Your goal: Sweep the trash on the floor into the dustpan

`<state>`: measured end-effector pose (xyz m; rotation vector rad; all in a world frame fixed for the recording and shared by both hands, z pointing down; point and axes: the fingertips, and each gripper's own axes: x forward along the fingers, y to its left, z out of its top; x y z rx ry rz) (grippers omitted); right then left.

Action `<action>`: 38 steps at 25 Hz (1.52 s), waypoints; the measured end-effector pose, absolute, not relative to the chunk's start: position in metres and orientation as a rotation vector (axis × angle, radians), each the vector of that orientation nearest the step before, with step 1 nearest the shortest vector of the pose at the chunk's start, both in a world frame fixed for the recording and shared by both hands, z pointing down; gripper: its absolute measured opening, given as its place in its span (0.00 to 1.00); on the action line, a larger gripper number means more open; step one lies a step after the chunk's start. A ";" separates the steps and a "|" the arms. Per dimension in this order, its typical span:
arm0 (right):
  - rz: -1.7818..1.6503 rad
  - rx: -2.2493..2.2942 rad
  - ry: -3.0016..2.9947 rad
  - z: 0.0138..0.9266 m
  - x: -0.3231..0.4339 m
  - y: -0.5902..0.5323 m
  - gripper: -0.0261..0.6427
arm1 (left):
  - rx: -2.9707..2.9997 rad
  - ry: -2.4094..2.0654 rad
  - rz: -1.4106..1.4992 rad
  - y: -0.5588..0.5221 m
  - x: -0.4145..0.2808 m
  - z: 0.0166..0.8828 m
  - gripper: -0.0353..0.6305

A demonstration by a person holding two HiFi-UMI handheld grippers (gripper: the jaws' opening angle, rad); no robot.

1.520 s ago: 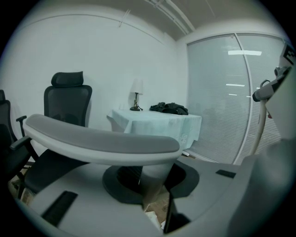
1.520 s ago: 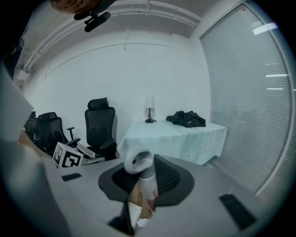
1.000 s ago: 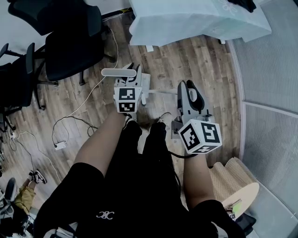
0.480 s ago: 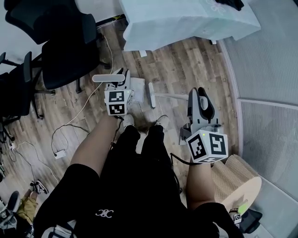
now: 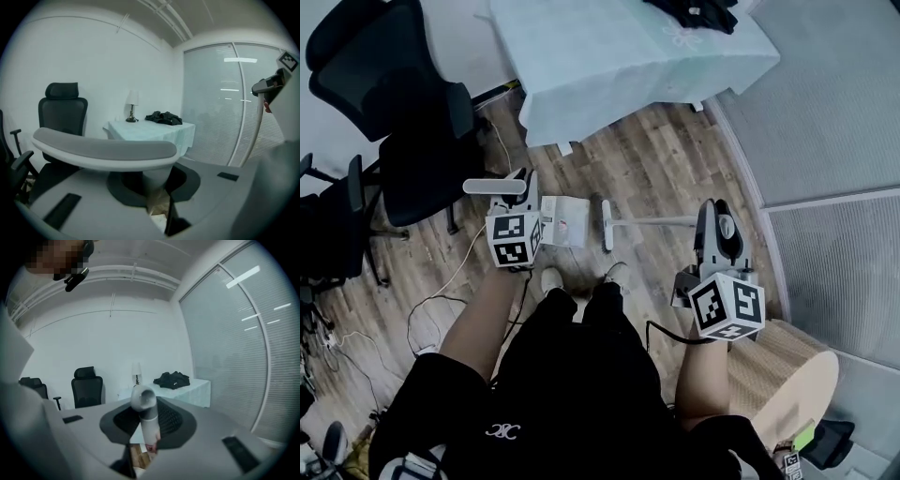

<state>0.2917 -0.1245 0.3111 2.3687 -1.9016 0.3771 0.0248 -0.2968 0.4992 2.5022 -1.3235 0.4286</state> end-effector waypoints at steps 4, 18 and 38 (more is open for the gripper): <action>0.322 2.412 -1.851 0.290 0.310 -0.113 0.17 | 2.637 -1.231 0.395 -0.286 0.069 0.437 0.14; 0.269 2.537 -1.647 0.269 0.387 -0.054 0.17 | 2.912 -0.898 0.358 -0.221 0.201 0.314 0.14; 0.257 2.643 -1.459 0.281 0.464 -0.003 0.17 | 3.005 -0.653 0.311 -0.185 0.322 0.299 0.13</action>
